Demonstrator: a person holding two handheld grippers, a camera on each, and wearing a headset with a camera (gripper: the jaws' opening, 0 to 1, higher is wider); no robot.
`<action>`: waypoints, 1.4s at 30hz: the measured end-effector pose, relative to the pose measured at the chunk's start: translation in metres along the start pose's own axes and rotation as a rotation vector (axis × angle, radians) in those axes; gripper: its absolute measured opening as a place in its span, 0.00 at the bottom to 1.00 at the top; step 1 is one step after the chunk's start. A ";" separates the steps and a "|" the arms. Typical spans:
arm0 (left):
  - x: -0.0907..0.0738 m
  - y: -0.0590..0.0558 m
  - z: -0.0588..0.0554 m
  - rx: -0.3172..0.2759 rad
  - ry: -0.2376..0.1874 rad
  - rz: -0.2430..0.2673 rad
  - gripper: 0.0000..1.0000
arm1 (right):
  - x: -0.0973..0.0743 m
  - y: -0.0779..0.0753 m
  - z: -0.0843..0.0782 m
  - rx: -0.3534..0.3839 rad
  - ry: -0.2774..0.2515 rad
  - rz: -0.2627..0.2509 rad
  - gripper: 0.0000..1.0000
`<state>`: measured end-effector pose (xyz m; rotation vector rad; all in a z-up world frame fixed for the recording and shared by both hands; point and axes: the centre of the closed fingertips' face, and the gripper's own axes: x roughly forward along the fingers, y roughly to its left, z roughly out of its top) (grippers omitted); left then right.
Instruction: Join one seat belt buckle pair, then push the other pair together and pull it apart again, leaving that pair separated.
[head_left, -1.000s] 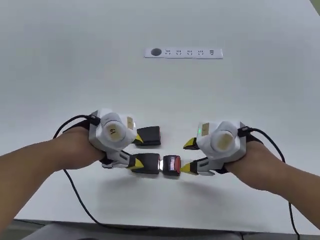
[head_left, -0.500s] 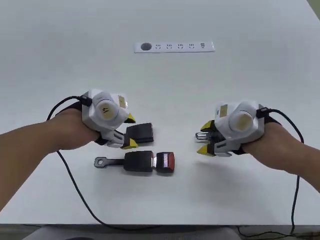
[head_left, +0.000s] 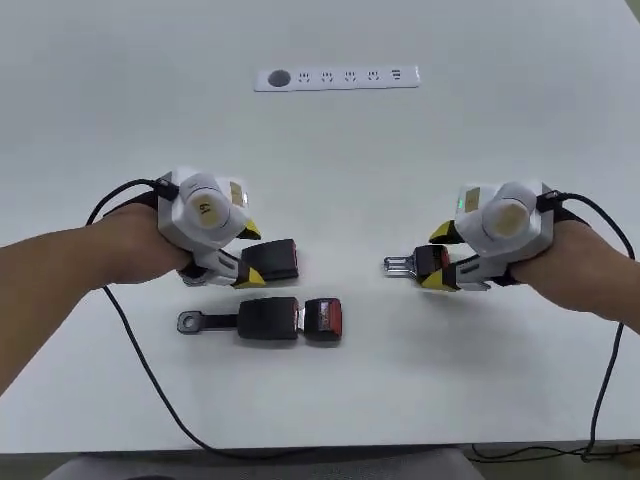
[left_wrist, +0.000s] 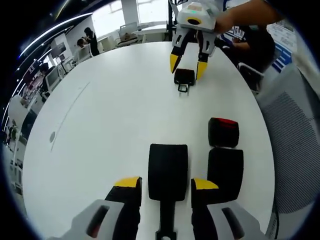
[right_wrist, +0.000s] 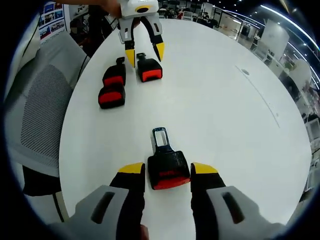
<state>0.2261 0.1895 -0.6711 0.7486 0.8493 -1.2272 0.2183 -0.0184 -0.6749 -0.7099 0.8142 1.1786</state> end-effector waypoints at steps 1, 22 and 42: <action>0.001 0.000 0.000 0.001 0.001 -0.005 0.38 | 0.000 -0.002 -0.002 -0.001 0.001 0.003 0.34; 0.015 -0.007 -0.002 0.141 0.053 -0.053 0.34 | 0.011 -0.001 -0.011 -0.054 0.020 0.065 0.33; 0.016 -0.006 -0.001 0.102 0.060 -0.047 0.33 | 0.020 0.001 0.004 -0.019 0.000 0.045 0.33</action>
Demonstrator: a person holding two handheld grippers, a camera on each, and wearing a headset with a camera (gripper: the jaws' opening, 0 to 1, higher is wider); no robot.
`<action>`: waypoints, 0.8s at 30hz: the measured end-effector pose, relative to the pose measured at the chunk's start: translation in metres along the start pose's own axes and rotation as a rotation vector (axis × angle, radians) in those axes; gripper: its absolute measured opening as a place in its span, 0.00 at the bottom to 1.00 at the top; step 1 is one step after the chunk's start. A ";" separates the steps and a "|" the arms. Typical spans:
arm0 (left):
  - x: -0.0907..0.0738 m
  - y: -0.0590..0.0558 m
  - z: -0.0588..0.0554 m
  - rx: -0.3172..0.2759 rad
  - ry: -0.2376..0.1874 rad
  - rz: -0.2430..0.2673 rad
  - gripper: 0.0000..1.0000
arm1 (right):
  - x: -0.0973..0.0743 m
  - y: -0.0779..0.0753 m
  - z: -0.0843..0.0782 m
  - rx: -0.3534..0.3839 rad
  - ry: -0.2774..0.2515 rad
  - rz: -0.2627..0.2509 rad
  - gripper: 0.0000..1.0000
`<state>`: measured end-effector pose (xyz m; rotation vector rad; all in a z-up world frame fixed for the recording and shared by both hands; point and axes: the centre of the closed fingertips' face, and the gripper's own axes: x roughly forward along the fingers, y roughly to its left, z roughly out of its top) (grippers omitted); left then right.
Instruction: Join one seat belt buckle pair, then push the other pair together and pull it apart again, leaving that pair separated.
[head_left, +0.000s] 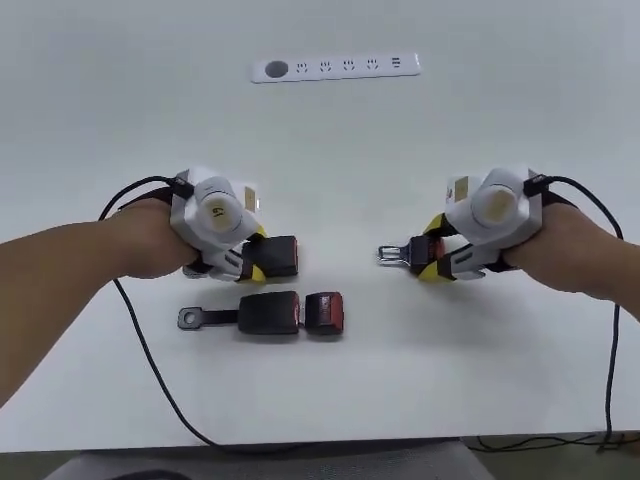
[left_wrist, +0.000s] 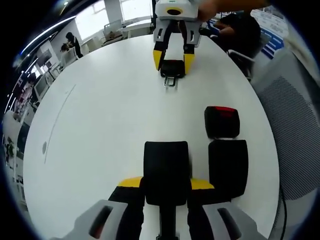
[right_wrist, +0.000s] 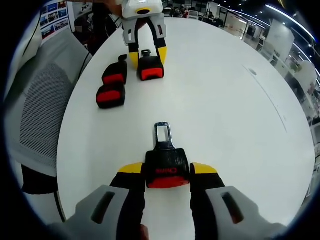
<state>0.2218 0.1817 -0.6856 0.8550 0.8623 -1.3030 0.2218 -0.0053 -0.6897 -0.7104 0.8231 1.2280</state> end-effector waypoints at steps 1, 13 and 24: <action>0.000 0.000 0.001 -0.002 0.000 0.000 0.33 | 0.001 0.000 0.002 -0.001 -0.004 0.001 0.33; 0.001 0.001 -0.001 -0.018 -0.010 0.003 0.33 | 0.025 0.016 0.043 -0.026 -0.047 0.022 0.33; 0.001 -0.001 0.000 0.006 -0.001 -0.009 0.33 | 0.045 0.015 0.074 -0.039 -0.066 0.011 0.33</action>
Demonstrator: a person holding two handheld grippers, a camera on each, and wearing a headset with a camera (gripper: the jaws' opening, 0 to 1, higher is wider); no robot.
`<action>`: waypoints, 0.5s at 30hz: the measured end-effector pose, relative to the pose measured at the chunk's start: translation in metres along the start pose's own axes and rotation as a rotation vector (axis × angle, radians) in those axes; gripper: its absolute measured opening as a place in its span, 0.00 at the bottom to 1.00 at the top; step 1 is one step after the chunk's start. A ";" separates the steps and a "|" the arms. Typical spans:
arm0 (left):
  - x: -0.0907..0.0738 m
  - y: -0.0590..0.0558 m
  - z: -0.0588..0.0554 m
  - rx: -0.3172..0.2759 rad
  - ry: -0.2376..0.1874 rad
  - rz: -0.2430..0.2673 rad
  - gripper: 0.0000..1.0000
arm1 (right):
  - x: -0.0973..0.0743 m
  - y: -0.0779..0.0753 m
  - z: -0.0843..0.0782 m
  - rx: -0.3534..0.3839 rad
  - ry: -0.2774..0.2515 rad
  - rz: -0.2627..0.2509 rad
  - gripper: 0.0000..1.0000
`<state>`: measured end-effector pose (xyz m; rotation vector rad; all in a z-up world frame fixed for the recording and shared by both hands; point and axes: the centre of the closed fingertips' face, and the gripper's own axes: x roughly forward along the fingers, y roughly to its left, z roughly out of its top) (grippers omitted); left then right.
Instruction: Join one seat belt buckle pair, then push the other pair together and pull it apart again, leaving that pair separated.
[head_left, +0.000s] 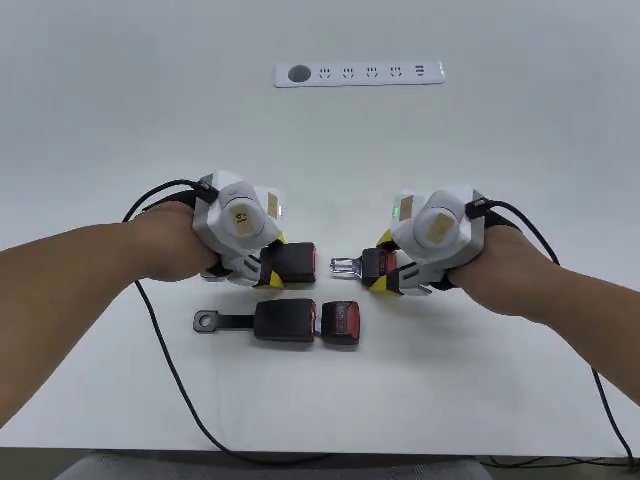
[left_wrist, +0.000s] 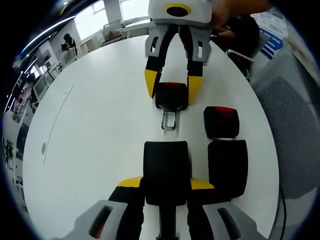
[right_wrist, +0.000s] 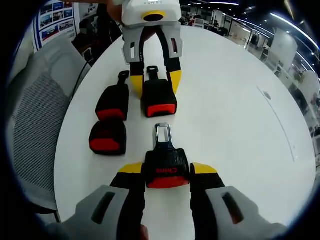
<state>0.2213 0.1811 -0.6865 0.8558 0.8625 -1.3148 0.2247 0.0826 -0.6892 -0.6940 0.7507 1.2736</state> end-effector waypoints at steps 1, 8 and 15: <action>0.000 0.000 0.000 0.001 -0.001 -0.001 0.33 | 0.002 -0.001 0.001 0.000 0.000 0.000 0.33; -0.001 -0.002 0.002 0.006 -0.004 -0.002 0.33 | 0.008 -0.002 0.007 -0.007 0.005 0.002 0.33; 0.000 -0.001 0.001 0.006 -0.010 -0.004 0.33 | 0.013 -0.001 0.015 -0.057 0.033 0.015 0.32</action>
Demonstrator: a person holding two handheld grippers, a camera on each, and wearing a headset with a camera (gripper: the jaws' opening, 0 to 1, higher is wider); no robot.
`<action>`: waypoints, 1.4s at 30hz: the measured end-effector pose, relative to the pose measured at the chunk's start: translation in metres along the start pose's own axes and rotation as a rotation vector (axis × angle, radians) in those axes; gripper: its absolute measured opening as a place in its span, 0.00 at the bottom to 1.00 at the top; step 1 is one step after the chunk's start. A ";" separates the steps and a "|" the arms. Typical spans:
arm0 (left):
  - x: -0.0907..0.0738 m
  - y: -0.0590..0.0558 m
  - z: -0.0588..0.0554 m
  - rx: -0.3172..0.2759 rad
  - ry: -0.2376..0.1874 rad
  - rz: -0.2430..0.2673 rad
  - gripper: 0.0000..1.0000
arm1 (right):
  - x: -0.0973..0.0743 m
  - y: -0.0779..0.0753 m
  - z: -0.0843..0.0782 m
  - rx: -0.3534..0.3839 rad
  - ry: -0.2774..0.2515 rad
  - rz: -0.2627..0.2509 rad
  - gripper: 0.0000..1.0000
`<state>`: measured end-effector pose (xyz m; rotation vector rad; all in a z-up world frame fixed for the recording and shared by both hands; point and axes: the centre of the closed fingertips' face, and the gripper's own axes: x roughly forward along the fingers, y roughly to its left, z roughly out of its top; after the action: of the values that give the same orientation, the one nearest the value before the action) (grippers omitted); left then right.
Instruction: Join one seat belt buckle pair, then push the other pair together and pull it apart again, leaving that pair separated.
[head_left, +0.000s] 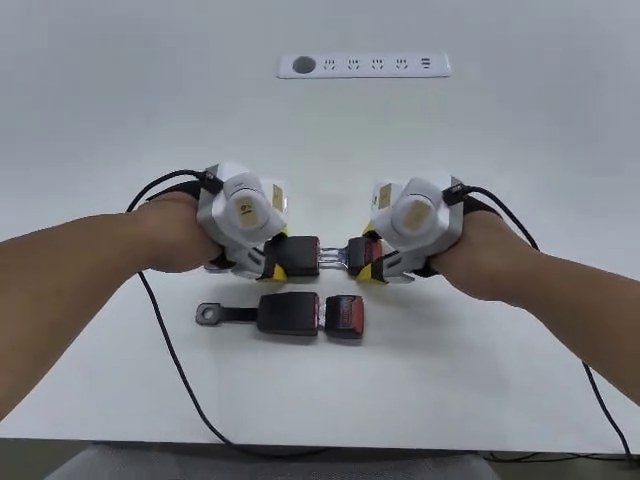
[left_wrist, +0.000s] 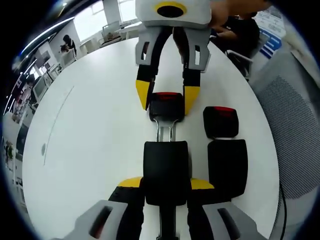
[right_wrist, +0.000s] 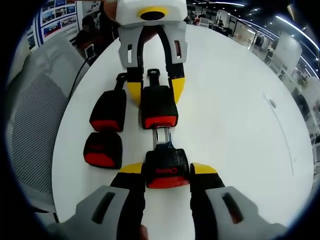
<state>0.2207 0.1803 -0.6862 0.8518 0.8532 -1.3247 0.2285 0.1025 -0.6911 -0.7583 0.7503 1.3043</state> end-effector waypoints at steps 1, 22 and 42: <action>0.001 0.001 -0.001 -0.001 0.000 0.001 0.33 | 0.000 0.000 0.000 -0.004 0.002 0.001 0.32; 0.003 0.004 -0.006 0.002 -0.003 -0.003 0.32 | 0.009 0.006 0.017 -0.005 -0.045 0.010 0.31; 0.003 0.003 -0.006 -0.002 -0.004 -0.002 0.32 | 0.009 0.006 0.019 -0.043 -0.031 0.008 0.30</action>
<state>0.2232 0.1846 -0.6913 0.8467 0.8522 -1.3272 0.2250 0.1235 -0.6886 -0.7687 0.7029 1.3400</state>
